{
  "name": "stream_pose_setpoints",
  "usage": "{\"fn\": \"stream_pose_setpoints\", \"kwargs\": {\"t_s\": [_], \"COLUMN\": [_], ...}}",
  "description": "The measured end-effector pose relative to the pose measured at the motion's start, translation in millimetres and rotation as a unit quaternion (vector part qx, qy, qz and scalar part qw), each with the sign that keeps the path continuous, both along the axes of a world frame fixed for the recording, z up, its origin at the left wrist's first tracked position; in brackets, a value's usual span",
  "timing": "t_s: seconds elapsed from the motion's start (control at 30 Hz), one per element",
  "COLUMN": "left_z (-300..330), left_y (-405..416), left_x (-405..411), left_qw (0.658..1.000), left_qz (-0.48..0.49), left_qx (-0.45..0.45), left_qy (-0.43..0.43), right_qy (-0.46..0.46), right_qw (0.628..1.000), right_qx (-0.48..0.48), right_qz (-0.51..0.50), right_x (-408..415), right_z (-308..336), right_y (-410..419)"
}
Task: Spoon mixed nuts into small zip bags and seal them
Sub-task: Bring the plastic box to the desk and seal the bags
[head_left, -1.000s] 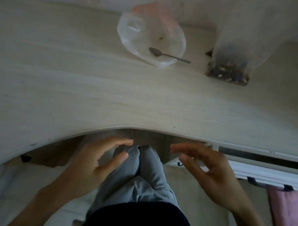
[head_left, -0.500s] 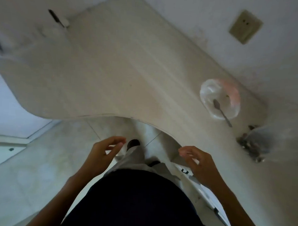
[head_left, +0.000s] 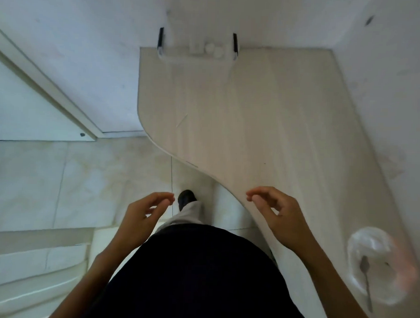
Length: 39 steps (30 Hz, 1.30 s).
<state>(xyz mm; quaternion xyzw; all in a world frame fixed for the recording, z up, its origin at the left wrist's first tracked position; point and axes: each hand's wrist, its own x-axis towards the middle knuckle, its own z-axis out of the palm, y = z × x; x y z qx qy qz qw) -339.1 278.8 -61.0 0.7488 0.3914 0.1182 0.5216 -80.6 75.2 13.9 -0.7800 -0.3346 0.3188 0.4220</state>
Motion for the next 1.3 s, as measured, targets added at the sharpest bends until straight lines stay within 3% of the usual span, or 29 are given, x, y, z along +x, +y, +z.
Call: {"fn": "stream_pose_setpoints", "kwargs": {"t_s": [0.47,0.73,0.97,1.17,1.3], "left_z": [6,19,17,-12,-13], "left_y": [197,236,254,331,416], "left_x": [94,91,59,10,-28], "left_qw": [1.000,0.997,0.996,0.998,0.998], "left_qz": [0.022,0.027,0.074,0.036,-0.018], "left_qx": [0.010,0.029,0.006,-0.046,-0.053], "left_qy": [0.018,0.066,0.047,0.008,0.013], "right_qy": [0.012,0.025,0.006,-0.002,0.015], "right_qw": [0.999,0.996,0.992,0.998,0.999], "right_qx": [0.036,0.046,0.020,0.000,-0.017], "right_qz": [0.007,0.068,0.124,0.065,-0.034], "right_x": [80,102,89,38,-14], "right_z": [-11,-32,-25,-25,-17], "right_y": [201,274,327,378,407]}}
